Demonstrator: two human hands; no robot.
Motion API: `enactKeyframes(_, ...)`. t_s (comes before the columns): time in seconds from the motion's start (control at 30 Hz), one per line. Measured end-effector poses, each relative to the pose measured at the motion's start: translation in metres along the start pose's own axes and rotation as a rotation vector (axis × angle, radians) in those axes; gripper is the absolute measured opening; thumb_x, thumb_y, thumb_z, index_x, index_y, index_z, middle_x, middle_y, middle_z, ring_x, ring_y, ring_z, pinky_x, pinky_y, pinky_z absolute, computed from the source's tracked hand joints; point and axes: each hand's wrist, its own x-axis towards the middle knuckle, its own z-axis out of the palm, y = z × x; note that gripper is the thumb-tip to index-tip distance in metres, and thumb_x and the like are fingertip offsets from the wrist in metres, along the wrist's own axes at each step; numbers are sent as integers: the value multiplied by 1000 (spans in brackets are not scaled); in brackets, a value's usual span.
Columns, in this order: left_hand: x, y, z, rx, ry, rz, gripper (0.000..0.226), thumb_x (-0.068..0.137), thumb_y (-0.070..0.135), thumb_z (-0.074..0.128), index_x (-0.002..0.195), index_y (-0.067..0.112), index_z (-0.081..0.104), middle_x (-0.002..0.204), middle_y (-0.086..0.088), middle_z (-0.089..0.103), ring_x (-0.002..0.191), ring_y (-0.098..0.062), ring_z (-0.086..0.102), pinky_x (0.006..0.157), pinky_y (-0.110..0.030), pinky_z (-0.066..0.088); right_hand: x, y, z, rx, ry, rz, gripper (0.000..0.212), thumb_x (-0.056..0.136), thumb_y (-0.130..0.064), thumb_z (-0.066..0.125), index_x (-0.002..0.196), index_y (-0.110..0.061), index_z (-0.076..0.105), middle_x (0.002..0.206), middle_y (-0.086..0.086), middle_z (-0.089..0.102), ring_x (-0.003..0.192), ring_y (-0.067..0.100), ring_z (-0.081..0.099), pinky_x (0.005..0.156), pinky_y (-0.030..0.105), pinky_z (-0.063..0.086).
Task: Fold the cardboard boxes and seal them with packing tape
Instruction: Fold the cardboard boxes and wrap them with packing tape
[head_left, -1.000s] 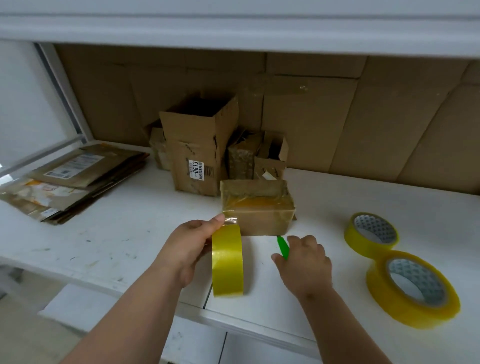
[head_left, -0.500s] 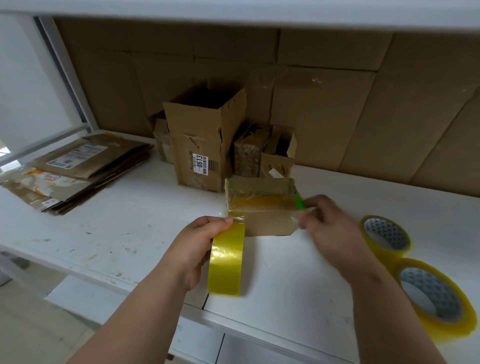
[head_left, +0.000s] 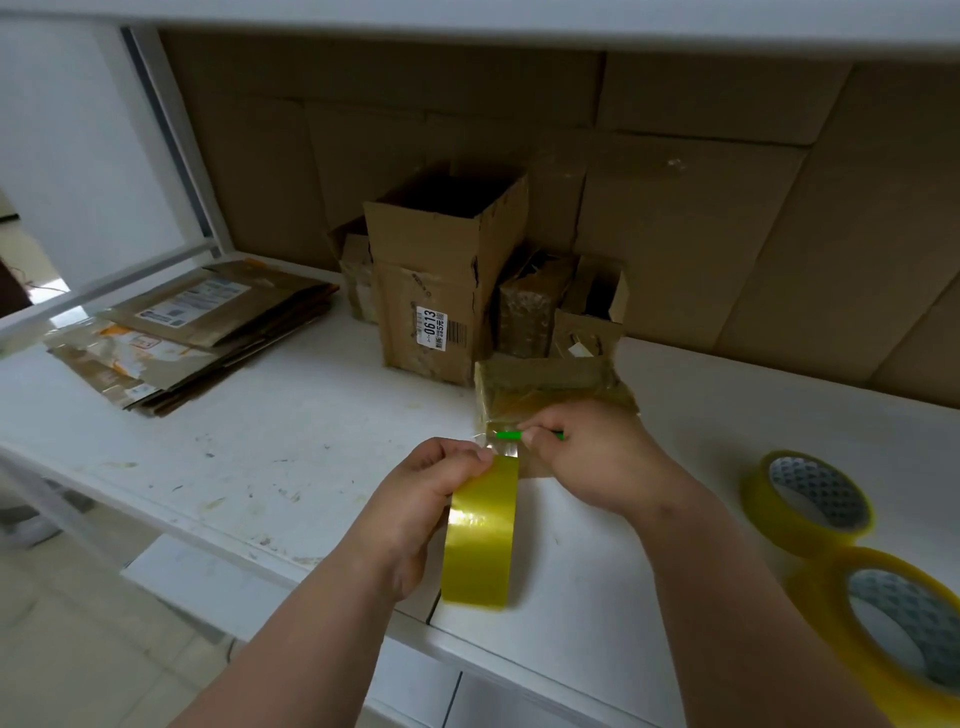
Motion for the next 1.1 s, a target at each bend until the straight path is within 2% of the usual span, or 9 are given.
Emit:
enactKeyframes(0.2,-2,1,0,19,-30,11,37,64,34,78,94,17,65,77,-1,67,72,-19,62,68,-31,46,2,-5,-7,-41,6,-10,26,97,-38,49,97,-27,72,90,-8,70,87,13,62,80,31,47)
enactKeyframes(0.33,0,0,1,-8,-8,-4,17,83,23,73,96,15,64,77,-3,67,78,-24,60,71,-34,45,4,-14,-17,-131,-33,-29,26,96,-37,50,97,-25,73,95,0,71,90,18,64,83,32,52)
enactKeyframes(0.47,0,0,3,-8,-6,4,16,84,23,72,95,15,65,77,-3,67,78,-24,61,69,-33,45,7,-20,-20,-258,-39,-40,28,96,-37,49,93,-25,74,90,-1,71,88,18,64,80,28,47)
enactKeyframes(0.6,2,0,2,9,-1,5,17,84,24,72,97,15,66,80,-4,68,80,-25,61,72,-35,45,12,-24,-13,-389,-37,-77,30,100,-30,45,100,-17,72,90,0,67,85,19,62,60,16,37)
enactKeyframes(0.67,3,0,3,13,2,7,14,84,23,72,94,16,66,81,-5,68,80,-26,61,73,-36,45,13,-25,-8,-421,16,-91,30,98,-30,46,94,-17,72,74,-4,56,71,16,52,57,23,31)
enactKeyframes(0.73,4,0,2,14,0,7,12,84,23,72,92,17,66,82,-6,69,80,-26,61,73,-36,45,11,-25,-4,-439,86,-106,30,96,-33,48,88,-18,72,70,-6,54,69,15,50,63,25,32)
enactKeyframes(0.83,4,0,1,18,-5,9,11,83,24,73,90,19,66,82,-6,69,79,-26,62,72,-35,44,9,-22,-3,-371,103,-82,30,94,-38,49,86,-22,73,78,-6,65,77,16,59,77,30,40)
enactKeyframes(0.93,4,0,0,25,-13,17,13,75,28,76,83,22,67,80,-5,67,77,-25,61,70,-35,44,6,-17,-3,-391,76,-98,29,95,-34,48,90,-21,74,84,-4,69,83,17,63,82,31,46)
enactKeyframes(1.1,7,1,0,71,-12,30,7,84,23,71,78,25,70,80,-5,66,76,-25,60,68,-34,44,3,-6,0,-348,112,-59,29,92,-32,47,88,-22,74,83,-4,70,82,17,64,84,32,42)
